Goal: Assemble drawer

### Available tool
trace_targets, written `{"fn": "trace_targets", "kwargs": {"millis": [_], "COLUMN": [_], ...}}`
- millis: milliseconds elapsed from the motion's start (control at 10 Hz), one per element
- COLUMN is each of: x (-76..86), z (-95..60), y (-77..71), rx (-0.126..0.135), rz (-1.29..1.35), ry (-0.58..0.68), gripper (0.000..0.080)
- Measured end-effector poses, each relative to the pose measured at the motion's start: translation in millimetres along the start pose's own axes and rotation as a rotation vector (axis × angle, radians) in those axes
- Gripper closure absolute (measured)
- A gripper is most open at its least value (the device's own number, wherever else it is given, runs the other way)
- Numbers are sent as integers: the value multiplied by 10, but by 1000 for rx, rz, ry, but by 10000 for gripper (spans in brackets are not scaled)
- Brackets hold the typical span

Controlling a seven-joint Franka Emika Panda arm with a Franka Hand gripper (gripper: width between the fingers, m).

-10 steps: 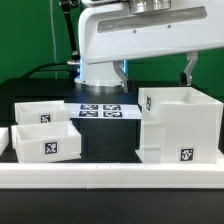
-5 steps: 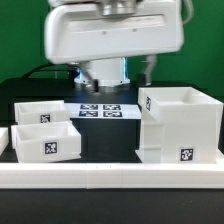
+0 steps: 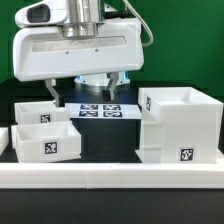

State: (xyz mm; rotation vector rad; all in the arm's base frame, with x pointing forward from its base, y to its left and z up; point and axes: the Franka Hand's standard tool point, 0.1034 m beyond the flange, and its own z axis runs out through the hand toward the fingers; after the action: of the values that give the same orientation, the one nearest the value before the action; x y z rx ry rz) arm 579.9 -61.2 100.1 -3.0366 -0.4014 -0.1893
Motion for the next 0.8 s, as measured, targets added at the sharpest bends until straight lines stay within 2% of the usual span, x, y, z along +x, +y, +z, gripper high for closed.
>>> {"fn": "trace_targets", "kwargs": {"millis": [200,300,500,700,800], "x": [-8,-65,-290,-544,-620], "z": [11,55,184,361,423], "y": [3,-7,0,115,160], "rx": [1,5,-4,-23,-28], "rz": [1,5,-8,-43,-68], "ry": [-2,-18,-55,-57,-58], "gripper": [151,151,151,151,151]}}
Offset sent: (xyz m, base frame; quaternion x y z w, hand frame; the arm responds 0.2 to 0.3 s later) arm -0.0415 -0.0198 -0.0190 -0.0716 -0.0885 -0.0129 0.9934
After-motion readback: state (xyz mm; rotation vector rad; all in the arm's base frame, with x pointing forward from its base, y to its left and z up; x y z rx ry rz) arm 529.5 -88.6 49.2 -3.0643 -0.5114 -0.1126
